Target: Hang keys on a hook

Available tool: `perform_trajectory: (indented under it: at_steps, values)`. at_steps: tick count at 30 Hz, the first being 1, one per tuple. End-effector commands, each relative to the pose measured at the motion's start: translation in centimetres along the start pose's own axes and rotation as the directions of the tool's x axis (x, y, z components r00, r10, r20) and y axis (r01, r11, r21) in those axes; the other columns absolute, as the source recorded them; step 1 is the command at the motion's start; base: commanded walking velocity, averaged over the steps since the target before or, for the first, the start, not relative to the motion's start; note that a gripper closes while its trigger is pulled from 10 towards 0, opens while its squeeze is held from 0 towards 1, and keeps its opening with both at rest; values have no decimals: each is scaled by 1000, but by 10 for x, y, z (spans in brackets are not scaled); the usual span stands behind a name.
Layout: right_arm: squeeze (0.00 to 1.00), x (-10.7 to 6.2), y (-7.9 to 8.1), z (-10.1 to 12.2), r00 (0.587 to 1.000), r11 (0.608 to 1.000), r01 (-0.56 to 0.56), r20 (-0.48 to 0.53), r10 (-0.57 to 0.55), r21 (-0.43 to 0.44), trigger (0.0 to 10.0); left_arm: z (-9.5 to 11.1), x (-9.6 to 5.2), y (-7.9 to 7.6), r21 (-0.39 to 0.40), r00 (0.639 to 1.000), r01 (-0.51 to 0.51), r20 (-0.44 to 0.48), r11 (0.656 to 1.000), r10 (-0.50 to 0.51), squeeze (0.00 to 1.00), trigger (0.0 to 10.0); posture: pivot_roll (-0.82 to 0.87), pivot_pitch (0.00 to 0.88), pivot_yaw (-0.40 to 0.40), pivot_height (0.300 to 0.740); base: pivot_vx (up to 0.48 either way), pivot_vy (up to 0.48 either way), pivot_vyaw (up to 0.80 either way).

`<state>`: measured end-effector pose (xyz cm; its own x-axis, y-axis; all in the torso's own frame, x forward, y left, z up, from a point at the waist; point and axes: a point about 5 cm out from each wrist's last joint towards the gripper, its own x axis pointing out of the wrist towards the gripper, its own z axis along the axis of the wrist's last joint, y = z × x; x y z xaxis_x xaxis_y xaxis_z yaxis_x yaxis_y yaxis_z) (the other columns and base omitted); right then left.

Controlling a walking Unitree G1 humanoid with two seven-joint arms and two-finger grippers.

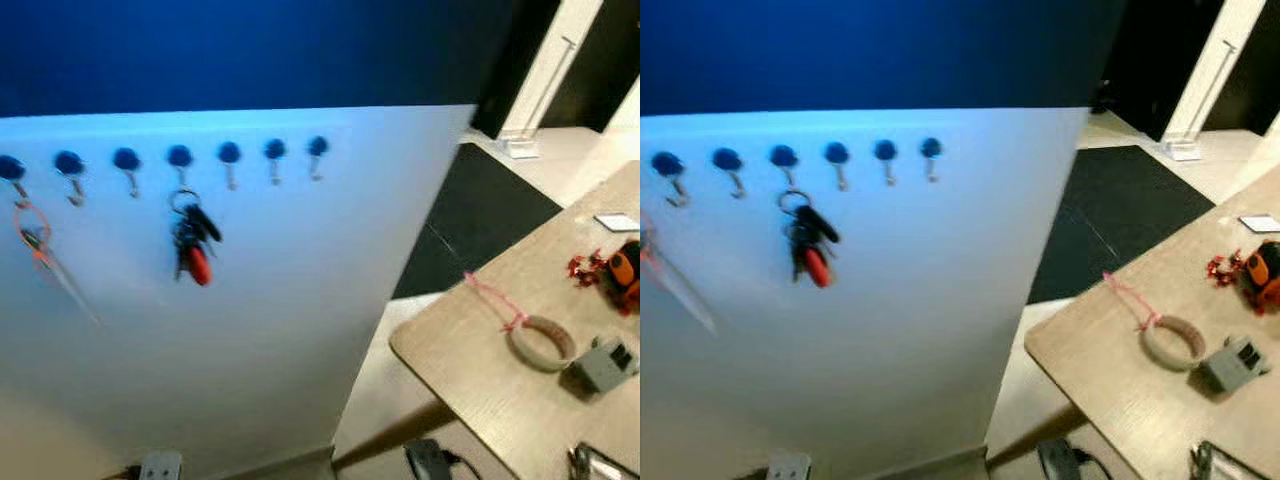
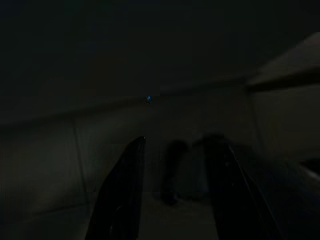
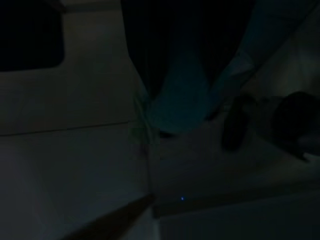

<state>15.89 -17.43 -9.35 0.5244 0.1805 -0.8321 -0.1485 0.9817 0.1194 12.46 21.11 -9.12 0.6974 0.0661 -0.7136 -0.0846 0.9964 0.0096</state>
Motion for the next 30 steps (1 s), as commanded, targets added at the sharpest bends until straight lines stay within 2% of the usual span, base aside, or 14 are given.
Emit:
perform_trajectory:
  at_steps: [1,30]
  values:
    - [0,0,1,-5,1000,1000,4,-21,-3,15,10000,2,1,3,-11,1000,-8,-2,1000,8,0,10000,95,68,-68,740,0,0,0]
    - [0,0,1,-5,1000,1000,10,-26,-9,22,10000,5,2,4,-17,1000,-10,4,1000,10,0,10000,94,68,-70,740,0,0,0]
